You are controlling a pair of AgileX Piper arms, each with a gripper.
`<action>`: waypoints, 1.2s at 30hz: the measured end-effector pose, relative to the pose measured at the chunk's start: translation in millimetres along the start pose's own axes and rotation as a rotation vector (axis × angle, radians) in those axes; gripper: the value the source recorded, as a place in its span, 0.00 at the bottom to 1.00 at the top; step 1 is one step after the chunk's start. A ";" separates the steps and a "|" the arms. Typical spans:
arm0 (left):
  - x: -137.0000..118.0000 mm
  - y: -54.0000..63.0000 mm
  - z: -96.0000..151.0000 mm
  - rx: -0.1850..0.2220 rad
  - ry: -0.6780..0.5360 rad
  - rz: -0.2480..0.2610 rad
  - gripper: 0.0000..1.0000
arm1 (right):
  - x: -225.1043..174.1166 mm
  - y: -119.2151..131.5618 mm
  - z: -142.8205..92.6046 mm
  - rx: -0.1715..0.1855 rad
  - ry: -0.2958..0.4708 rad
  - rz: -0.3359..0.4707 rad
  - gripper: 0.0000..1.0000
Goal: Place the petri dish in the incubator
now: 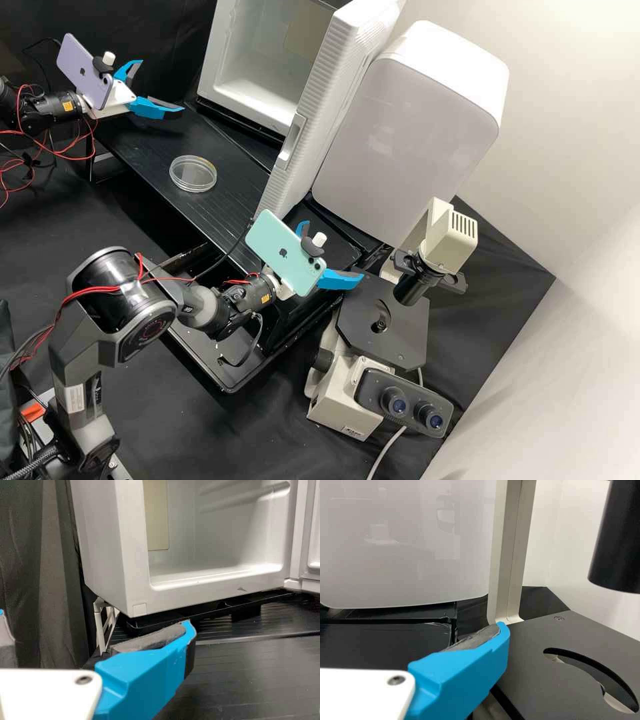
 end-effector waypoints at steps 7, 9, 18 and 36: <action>0.0 0.0 0.2 0.001 -0.002 0.000 1.00 | 0.0 0.0 0.0 0.000 0.000 0.000 1.00; 0.0 -0.1 0.3 0.002 -0.003 -0.001 1.00 | 0.0 0.0 0.0 0.000 0.000 0.000 1.00; 0.0 -0.1 0.3 0.002 -0.003 -0.001 1.00 | 0.0 0.0 0.0 0.000 0.000 0.000 1.00; -52.5 -2.9 49.3 -0.002 -0.222 0.010 1.00 | 0.0 0.0 0.0 0.000 0.000 0.000 1.00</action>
